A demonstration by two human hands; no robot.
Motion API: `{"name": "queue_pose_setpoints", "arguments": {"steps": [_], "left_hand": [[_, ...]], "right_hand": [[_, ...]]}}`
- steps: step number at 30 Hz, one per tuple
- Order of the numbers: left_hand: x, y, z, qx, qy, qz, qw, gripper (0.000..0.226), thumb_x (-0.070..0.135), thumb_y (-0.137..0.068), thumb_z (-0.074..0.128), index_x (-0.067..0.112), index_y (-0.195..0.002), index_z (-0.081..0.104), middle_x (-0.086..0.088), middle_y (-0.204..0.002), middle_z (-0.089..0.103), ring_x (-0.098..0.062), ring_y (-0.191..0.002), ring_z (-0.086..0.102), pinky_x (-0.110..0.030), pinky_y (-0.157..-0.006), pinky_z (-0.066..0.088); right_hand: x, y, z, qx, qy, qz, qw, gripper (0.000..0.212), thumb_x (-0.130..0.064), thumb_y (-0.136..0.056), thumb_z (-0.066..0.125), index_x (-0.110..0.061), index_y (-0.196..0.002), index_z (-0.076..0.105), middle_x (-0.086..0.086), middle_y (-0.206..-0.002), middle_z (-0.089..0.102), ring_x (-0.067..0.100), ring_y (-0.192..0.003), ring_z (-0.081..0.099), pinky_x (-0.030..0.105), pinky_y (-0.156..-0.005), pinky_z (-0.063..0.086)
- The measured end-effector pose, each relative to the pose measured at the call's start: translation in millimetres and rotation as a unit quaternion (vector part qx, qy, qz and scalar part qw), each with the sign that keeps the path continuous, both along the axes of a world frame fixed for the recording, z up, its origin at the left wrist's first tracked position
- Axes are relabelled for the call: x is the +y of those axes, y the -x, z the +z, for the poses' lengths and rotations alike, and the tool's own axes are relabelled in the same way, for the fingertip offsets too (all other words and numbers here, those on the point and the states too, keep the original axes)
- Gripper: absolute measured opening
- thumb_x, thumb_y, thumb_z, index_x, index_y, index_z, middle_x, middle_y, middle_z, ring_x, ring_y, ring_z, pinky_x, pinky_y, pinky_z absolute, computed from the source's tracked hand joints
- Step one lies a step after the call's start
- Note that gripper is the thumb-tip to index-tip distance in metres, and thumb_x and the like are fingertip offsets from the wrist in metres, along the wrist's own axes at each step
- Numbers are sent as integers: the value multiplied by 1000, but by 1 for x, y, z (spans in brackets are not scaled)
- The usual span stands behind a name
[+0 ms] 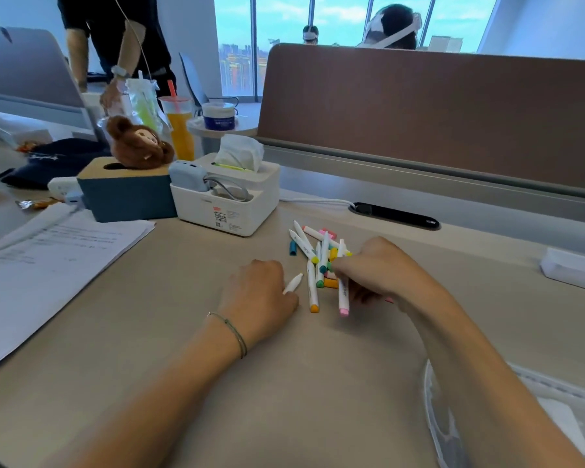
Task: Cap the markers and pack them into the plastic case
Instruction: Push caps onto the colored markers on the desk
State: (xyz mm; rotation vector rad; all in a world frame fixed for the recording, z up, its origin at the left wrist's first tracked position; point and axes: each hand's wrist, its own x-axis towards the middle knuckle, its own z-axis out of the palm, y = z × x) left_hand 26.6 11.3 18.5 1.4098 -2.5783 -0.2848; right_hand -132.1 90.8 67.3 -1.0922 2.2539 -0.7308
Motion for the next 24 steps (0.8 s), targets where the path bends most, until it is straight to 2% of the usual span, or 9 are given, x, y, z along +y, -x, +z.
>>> {"name": "queue_pose_setpoints", "arguments": {"steps": [2,4,7,9,10,12,14,19,24], "left_hand": [[-7,-3,4,-2,-12,10,1000,26,40,-89,64,15,-95,63,-2,-89,56,-19,-81,58,-31,-66,48],[-19,-5,7,106,-118,33,987,27,36,-90,66,9,-91,67,-7,-85,67,-20,-73,65,-35,-67,57],[-35,2,15,334,-397,94,850,23,26,-99,52,4,-98,58,-16,-76,69,-25,-56,67,-38,-62,62],[-48,12,18,388,-451,122,795,16,20,-100,41,8,-94,49,-13,-68,61,-21,-49,56,-28,-48,50],[-58,19,17,375,-421,124,817,18,20,-100,39,9,-89,48,-10,-68,57,-17,-50,50,-25,-48,42],[-76,37,13,272,-273,79,919,26,27,-100,40,10,-83,51,-9,-78,56,-16,-59,48,-29,-55,38],[-87,57,9,184,-158,35,969,38,46,-96,47,14,-77,58,-6,-79,60,-17,-68,54,-31,-61,39],[-91,87,7,47,-21,18,999,35,57,-86,63,24,-78,51,2,-79,57,-15,-77,56,-27,-65,44],[-100,84,3,51,-74,25,996,38,54,-84,69,25,-73,47,2,-76,52,-17,-75,54,-27,-64,41]], "right_hand": [[-1,1,5,-33,16,10,999,16,-13,-77,62,0,-70,67,17,-58,68,30,-56,66,38,-64,59],[-3,3,7,-40,18,24,999,10,-12,-78,57,-4,-73,61,24,-60,66,30,-54,60,37,-61,52],[-13,10,8,-32,18,10,999,13,-11,-83,52,-1,-79,59,28,-65,64,29,-54,56,35,-58,49],[-23,17,11,-50,25,-13,998,15,-6,-88,48,1,-87,62,24,-62,65,27,-46,56,25,-46,47],[-29,20,11,-53,25,-20,998,16,-4,-89,49,1,-89,64,19,-59,63,24,-43,54,22,-42,43],[-43,29,11,-33,18,-21,999,17,-7,-89,52,0,-89,67,13,-59,55,24,-48,47,25,-48,37],[-57,36,10,15,8,-16,1000,15,-16,-87,57,-7,-77,65,8,-63,46,23,-57,39,32,-57,34],[-76,55,5,88,-2,-13,996,26,-30,-86,67,-9,-71,68,2,-59,45,16,-54,39,29,-55,32],[-86,68,-11,116,-35,-7,993,30,-37,-87,70,-12,-73,65,3,-65,53,18,-61,51,29,-55,34]]}}
